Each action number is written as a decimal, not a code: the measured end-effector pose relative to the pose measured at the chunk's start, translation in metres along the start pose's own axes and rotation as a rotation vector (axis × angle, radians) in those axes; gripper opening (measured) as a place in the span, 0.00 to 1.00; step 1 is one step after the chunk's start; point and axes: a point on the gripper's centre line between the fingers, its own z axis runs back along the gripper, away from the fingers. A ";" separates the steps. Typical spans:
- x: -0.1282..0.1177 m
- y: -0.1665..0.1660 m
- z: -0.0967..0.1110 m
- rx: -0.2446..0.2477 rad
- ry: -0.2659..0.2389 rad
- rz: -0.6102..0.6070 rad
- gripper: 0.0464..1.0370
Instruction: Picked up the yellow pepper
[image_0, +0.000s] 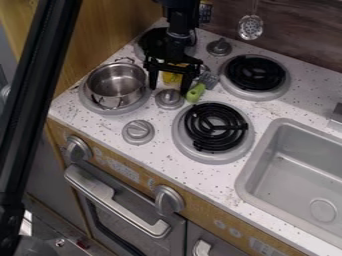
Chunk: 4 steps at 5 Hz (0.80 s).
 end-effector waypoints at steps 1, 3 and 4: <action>-0.004 0.000 0.014 -0.024 -0.046 -0.019 0.96; -0.001 -0.008 0.026 -0.044 -0.151 -0.083 0.96; 0.000 -0.009 0.026 -0.045 -0.157 -0.084 0.96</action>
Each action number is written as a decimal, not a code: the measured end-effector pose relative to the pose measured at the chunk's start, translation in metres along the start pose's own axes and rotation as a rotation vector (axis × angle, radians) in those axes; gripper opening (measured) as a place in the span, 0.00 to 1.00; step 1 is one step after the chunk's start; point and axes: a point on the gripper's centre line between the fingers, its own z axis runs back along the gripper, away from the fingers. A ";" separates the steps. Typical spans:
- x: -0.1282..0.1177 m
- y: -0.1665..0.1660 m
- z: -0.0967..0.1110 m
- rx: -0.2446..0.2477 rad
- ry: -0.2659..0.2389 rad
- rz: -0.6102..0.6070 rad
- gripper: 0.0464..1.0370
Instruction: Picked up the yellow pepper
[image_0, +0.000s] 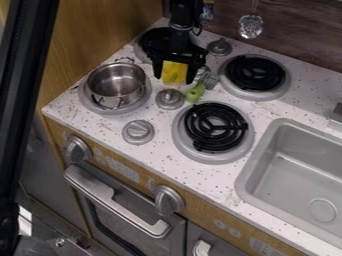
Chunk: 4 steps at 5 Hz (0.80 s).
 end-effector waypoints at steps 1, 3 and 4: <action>-0.006 0.001 -0.004 0.003 0.021 -0.022 0.96; 0.003 -0.001 0.011 -0.018 -0.043 -0.032 0.96; 0.024 -0.006 0.019 -0.043 -0.118 -0.030 0.96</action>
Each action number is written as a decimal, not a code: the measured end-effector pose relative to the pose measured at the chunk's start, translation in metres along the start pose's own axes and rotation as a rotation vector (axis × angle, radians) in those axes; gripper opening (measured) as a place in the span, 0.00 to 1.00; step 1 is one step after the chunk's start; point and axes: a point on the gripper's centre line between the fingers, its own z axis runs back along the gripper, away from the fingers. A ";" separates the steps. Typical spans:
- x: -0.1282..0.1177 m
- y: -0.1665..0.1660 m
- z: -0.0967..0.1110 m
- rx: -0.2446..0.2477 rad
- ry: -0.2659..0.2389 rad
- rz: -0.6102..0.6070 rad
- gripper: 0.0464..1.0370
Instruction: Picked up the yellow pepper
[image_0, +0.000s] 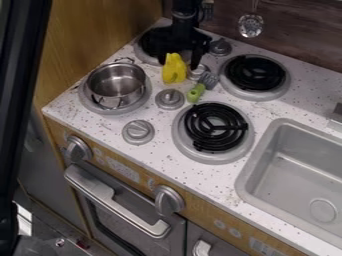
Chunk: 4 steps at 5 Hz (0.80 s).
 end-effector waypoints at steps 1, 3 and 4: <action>0.005 -0.002 -0.019 -0.002 0.020 -0.010 0.96; -0.001 0.007 -0.041 0.000 0.100 0.006 0.92; -0.001 0.009 -0.042 0.008 0.099 0.003 0.87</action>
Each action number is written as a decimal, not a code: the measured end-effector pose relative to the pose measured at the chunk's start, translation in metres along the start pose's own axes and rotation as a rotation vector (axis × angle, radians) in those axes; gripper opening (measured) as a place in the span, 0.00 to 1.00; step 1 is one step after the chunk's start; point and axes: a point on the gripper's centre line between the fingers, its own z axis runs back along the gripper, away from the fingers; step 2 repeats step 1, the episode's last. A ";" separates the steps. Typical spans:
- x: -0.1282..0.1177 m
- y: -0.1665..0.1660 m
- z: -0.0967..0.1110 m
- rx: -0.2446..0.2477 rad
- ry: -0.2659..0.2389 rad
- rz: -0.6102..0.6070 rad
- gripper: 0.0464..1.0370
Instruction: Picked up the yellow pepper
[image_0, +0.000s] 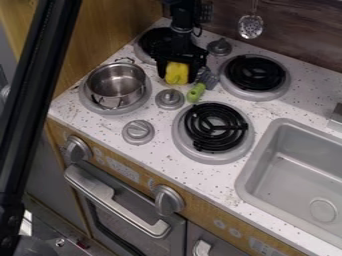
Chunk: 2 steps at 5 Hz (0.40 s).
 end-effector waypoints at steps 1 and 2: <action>-0.004 0.000 0.001 0.008 0.001 -0.029 0.86; -0.004 0.000 0.001 0.008 0.001 -0.029 0.86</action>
